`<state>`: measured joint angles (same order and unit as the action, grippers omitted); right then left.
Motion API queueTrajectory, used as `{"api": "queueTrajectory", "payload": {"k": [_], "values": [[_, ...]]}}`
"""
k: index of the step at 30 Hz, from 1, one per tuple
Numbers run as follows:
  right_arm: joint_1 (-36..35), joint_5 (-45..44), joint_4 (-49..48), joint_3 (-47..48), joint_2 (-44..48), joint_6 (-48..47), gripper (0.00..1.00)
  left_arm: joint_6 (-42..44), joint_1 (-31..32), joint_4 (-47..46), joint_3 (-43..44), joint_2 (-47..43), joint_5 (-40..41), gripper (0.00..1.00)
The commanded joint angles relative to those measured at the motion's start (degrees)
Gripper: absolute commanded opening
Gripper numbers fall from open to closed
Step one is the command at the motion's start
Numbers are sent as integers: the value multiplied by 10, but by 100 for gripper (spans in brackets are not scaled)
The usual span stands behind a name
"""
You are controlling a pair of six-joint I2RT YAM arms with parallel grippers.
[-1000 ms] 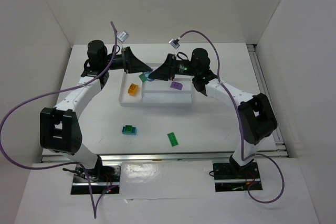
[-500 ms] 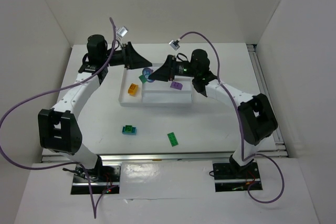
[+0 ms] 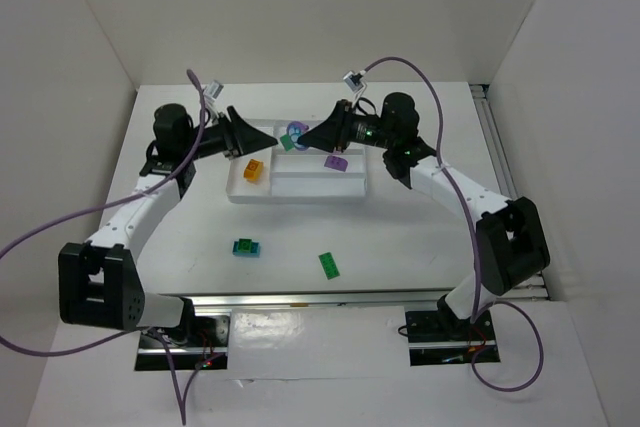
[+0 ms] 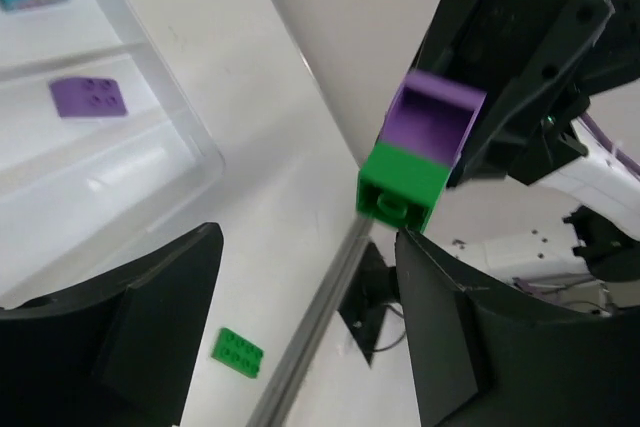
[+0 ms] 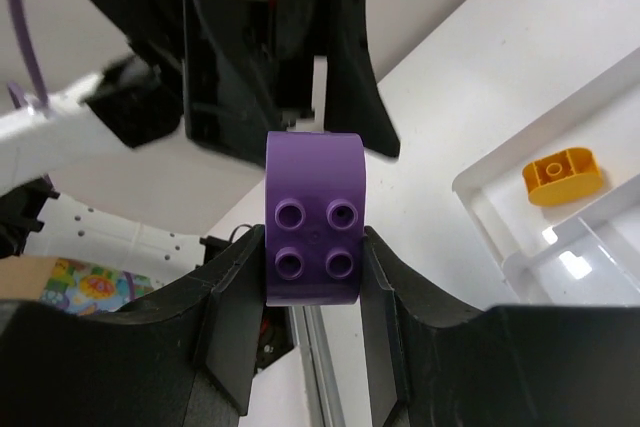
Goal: Sort the legos into containers by color
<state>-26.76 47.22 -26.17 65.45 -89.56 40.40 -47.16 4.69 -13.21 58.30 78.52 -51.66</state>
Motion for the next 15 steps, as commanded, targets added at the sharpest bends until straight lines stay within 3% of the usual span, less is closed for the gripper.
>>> {"api": "queueTrajectory", "payload": {"k": [1,5,15], "values": [[6,1,-25,-4,17,-2,7,-145,1,-255,-78,-9,-44,82],[6,6,-45,-4,11,12,7,-203,1,-356,-101,11,-67,83],[-5,17,-40,7,-7,12,7,-231,8,-423,-106,23,-72,84]]}}
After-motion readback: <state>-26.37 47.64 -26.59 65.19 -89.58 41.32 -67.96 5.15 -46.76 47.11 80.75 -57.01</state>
